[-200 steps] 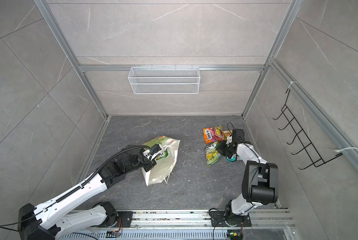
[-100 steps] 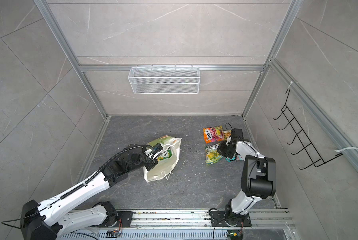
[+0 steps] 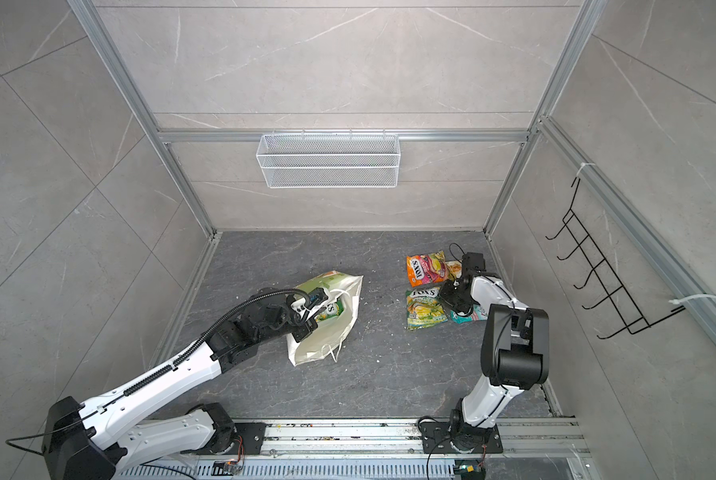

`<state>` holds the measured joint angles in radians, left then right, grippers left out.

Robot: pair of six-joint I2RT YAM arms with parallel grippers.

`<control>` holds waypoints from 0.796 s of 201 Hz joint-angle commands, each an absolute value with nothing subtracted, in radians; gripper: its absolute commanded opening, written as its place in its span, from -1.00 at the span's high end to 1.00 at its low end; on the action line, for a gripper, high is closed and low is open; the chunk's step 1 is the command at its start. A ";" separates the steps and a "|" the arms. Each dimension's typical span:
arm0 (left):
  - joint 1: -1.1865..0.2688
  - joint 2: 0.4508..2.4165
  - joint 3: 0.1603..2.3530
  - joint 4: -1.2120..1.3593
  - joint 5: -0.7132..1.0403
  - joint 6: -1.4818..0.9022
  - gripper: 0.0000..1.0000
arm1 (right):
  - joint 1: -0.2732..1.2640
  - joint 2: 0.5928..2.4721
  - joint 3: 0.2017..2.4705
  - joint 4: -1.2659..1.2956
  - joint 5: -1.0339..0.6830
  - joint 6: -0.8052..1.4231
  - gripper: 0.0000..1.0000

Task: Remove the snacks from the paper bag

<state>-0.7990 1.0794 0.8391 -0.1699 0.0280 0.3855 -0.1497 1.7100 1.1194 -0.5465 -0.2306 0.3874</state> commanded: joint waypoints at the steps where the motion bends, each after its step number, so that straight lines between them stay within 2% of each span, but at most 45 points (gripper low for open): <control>1: -0.804 1.069 0.850 -0.141 0.039 0.389 1.00 | -0.118 1.624 1.154 -0.614 -0.128 0.374 0.12; 6: -0.804 1.069 0.850 -0.139 0.040 0.390 1.00 | -0.101 1.610 1.161 -0.626 -0.103 0.371 0.04; 37: -0.804 1.075 0.854 -0.136 0.039 0.389 1.00 | 0.036 1.546 1.186 -0.693 0.039 0.331 -0.20; 45: -0.804 1.073 0.856 -0.136 0.037 0.388 1.00 | 0.073 1.536 1.184 -0.704 0.074 0.322 -0.37; 72: -0.804 1.065 0.838 -0.116 0.035 0.382 1.00 | 0.117 1.579 1.151 -0.688 0.044 0.316 -0.44; 95: -0.804 1.074 0.846 -0.128 0.041 0.383 1.00 | 0.129 1.626 1.138 -0.657 0.076 0.327 -0.63; 108: -0.804 1.082 0.855 -0.140 0.044 0.383 1.00 | 0.133 1.638 1.125 -0.626 0.084 0.328 -0.96; 137: -0.803 1.082 0.867 -0.156 0.052 0.377 1.00 | 0.144 1.707 1.149 -0.626 0.118 0.318 -0.98; 160: -0.804 1.076 0.863 -0.152 0.052 0.370 1.00 | 0.147 1.741 1.146 -0.608 0.136 0.312 -0.89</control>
